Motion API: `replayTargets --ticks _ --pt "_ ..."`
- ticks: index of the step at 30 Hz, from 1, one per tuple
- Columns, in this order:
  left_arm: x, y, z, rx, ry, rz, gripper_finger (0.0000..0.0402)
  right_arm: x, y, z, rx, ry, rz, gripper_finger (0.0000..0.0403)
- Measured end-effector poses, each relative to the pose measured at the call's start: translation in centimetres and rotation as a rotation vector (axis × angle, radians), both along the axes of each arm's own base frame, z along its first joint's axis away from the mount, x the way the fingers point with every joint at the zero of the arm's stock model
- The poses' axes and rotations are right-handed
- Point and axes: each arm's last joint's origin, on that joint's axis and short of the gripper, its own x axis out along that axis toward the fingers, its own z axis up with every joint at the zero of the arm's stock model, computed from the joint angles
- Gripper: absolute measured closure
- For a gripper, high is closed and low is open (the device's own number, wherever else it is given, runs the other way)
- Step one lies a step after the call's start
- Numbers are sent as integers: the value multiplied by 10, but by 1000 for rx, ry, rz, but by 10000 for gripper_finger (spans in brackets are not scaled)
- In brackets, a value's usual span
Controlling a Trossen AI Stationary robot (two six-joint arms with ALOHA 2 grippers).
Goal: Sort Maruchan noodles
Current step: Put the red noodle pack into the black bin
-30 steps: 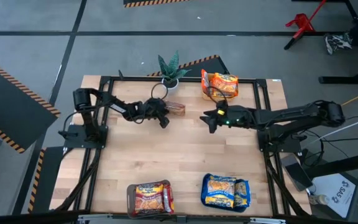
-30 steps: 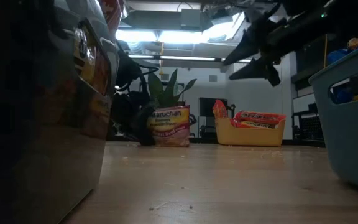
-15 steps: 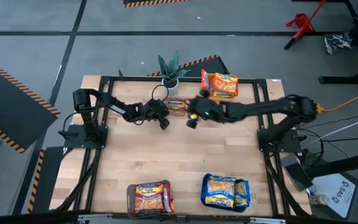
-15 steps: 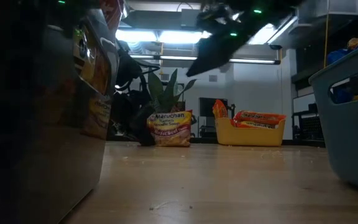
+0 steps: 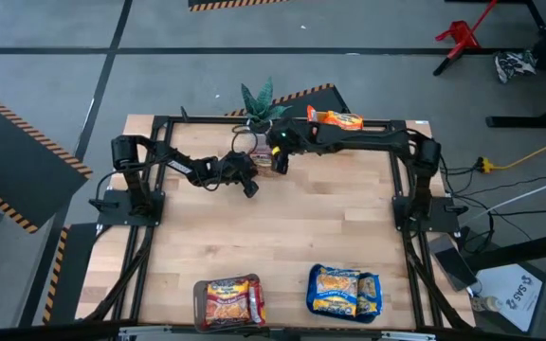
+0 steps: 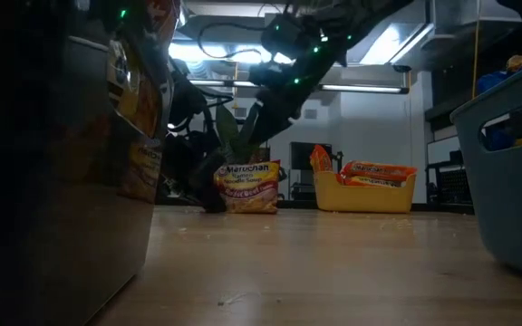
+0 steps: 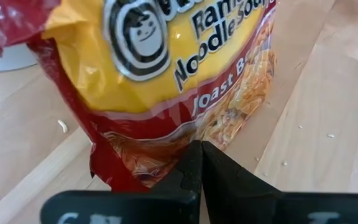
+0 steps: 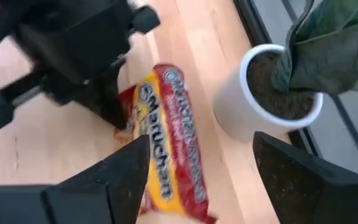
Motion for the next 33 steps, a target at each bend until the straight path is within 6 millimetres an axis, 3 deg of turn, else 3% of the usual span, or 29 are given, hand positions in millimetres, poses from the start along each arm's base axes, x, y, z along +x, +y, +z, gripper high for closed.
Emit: replayTargets --ticks 7,14,22,25,33 --pt "-2 -1 -2 10 6 -10 402 2 -18 -20 78 12 16 127" --pt "-3 -1 -2 10 7 -10 402 9 -21 -49 126 60 33 127" --pt "-3 -1 -2 13 3 -9 402 12 -20 -57 189 47 86 134" --pt "-3 -1 -2 13 2 -9 402 12 -19 -57 205 44 90 168" --pt "-3 -1 -2 17 1 -11 402 14 -19 -64 233 50 104 303"
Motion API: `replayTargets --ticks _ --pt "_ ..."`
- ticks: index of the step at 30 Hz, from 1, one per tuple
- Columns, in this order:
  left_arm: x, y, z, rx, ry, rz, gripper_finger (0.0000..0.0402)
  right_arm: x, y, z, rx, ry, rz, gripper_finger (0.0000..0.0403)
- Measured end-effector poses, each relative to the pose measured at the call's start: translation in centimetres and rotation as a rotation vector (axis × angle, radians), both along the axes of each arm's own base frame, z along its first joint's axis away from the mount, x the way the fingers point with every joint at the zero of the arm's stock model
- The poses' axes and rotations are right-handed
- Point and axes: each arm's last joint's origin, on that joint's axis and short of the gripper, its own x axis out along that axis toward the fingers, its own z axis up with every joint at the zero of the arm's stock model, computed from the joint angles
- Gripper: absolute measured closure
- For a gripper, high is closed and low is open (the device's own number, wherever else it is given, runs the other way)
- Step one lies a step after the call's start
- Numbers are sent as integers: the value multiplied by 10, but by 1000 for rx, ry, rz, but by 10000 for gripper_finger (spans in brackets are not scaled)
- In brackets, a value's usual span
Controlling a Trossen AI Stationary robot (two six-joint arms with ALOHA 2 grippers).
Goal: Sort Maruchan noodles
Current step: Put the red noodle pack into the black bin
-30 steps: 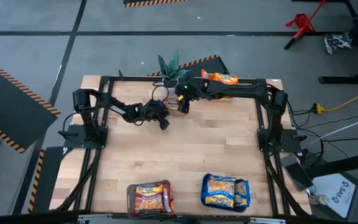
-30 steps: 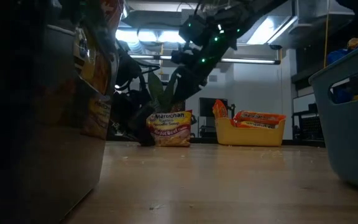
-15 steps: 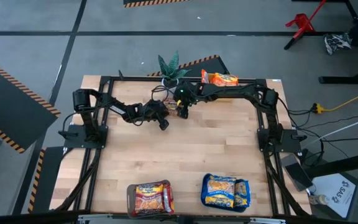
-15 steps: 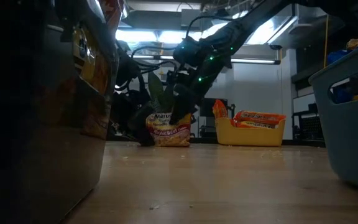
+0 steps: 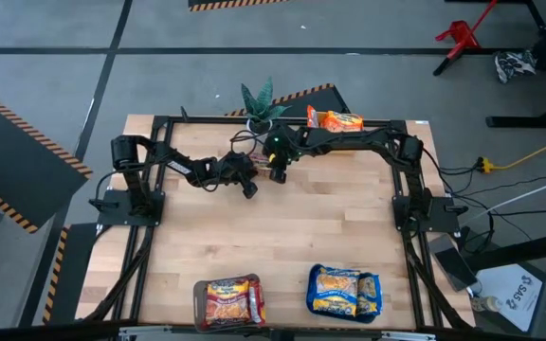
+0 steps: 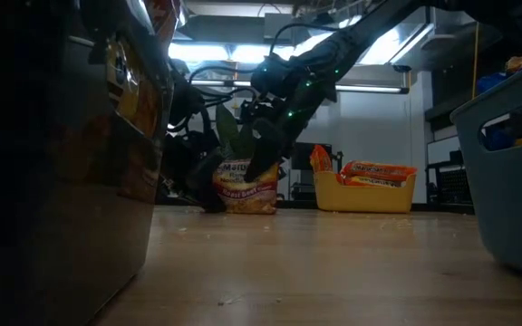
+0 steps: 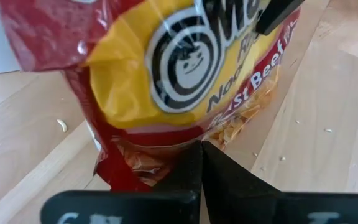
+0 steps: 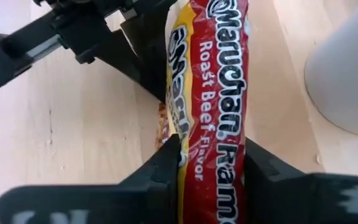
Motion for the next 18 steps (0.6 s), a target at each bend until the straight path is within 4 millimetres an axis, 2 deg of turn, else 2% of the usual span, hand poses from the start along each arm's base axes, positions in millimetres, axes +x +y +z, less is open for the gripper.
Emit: replayTargets --ticks 1,5,9,15,18 --pt "0 0 0 6 -2 -7 402 0 0 0 5 3 -6 316" --pt "0 -2 6 11 -5 -32 401 -1 1 1 17 3 -18 318" --pt "-7 -12 24 -42 14 -99 401 -4 2 10 28 19 -35 318" --pt "-32 -34 76 -50 37 -150 402 -6 2 55 24 -18 -38 318" --pt "-51 -48 104 -52 1 -178 401 -5 10 78 133 -60 -18 318"
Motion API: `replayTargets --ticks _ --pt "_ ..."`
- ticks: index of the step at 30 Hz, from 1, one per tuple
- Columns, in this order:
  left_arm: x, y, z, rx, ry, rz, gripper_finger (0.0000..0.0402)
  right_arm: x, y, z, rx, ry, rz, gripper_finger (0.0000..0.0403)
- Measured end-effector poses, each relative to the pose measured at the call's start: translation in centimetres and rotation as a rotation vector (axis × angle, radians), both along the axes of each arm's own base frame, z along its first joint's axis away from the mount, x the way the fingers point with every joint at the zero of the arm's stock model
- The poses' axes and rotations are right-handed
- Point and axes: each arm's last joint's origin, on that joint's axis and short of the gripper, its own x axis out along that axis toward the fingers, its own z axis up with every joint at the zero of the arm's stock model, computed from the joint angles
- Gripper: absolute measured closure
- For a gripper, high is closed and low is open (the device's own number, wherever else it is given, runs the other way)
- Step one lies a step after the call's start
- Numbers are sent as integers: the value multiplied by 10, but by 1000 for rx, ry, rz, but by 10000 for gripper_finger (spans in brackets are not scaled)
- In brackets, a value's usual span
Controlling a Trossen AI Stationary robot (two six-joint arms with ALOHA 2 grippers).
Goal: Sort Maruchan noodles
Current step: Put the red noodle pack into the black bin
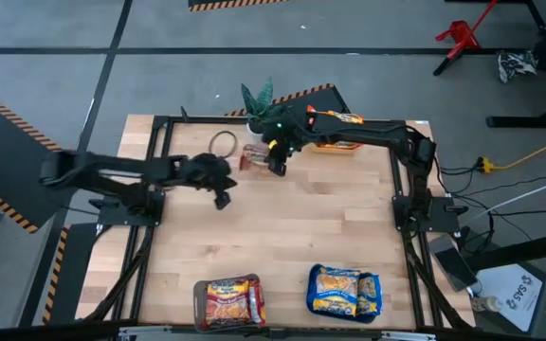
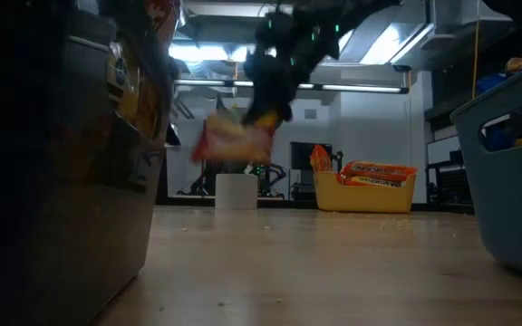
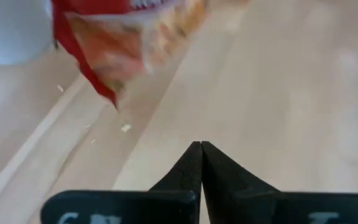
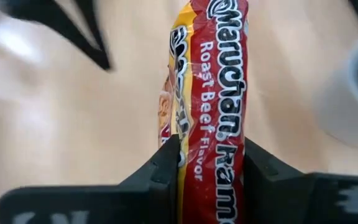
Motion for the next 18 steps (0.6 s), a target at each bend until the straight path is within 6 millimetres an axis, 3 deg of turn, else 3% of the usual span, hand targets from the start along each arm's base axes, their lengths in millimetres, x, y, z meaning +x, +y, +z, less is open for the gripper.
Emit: replayTargets --ticks 4,9,14,18 --pt "-34 -18 40 4 -121 -24 401 11 29 29 155 -96 69 318" --pt "-86 -31 80 43 -354 -12 402 26 94 39 169 -124 202 318" --pt "-134 -35 104 87 -612 31 402 33 155 42 182 -154 266 318" --pt "-162 -37 113 92 -764 41 402 41 200 41 212 -226 287 316"
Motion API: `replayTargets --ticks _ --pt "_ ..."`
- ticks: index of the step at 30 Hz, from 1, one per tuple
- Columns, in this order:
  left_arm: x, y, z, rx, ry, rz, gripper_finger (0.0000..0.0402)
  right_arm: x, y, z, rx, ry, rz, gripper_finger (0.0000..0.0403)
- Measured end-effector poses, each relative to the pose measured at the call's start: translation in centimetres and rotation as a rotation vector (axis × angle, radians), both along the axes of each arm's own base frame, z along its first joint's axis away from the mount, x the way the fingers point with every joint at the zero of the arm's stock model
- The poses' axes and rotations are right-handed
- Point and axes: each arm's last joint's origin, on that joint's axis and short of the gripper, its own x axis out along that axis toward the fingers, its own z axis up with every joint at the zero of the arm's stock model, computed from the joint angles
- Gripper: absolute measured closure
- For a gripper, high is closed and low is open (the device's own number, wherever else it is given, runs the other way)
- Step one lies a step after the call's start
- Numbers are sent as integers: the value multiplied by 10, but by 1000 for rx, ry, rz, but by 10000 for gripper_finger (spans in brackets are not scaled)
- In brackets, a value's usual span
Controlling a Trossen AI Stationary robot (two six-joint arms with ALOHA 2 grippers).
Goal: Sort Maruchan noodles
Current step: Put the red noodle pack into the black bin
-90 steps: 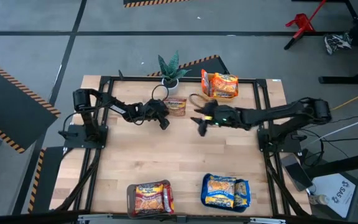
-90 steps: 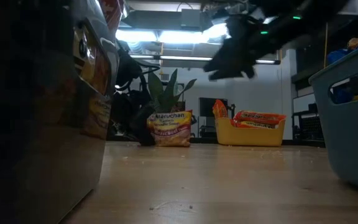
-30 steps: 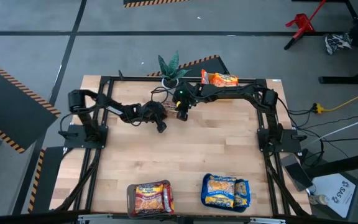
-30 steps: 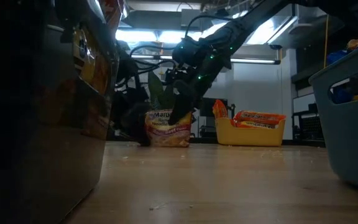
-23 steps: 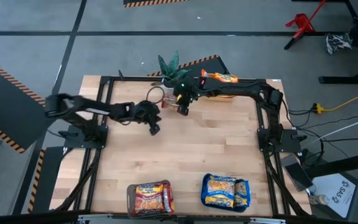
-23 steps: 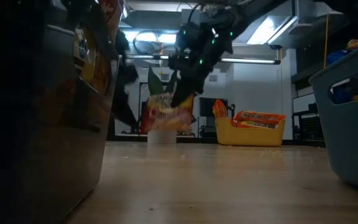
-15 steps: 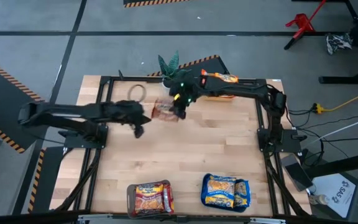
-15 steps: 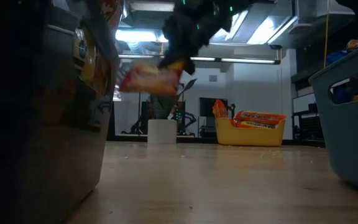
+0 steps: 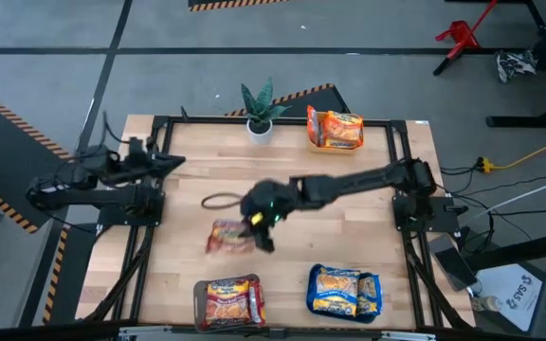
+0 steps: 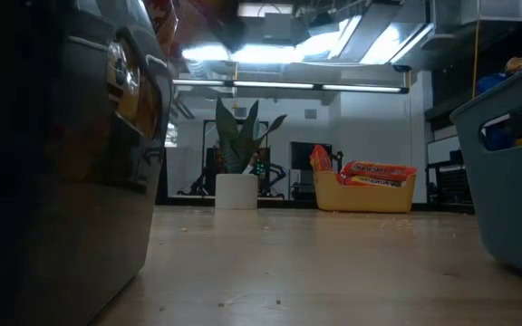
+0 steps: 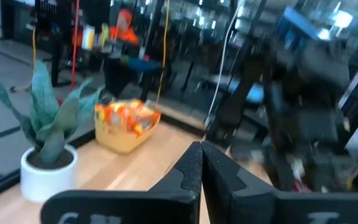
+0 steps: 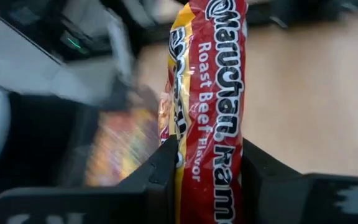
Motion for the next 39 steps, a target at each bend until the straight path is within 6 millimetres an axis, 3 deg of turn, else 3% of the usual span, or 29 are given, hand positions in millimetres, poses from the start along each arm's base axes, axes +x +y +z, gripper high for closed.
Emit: replayTargets --ticks 5,10,17,24,30,39 --pt "-17 -1 3 -11 -98 0 402 13 44 -13 117 -65 40 316" --pt "-22 -2 2 -13 -101 0 402 20 66 -29 240 -34 30 310" --pt "-21 -1 -1 -14 -77 7 401 33 76 -28 390 27 27 308" --pt "-21 -1 -2 -15 -63 9 401 51 90 -34 427 60 98 307" --pt "-21 -1 -2 -15 -64 11 401 48 102 -54 388 182 96 307" --pt "-21 -1 -2 -39 -66 10 401 50 115 -79 380 228 119 306"
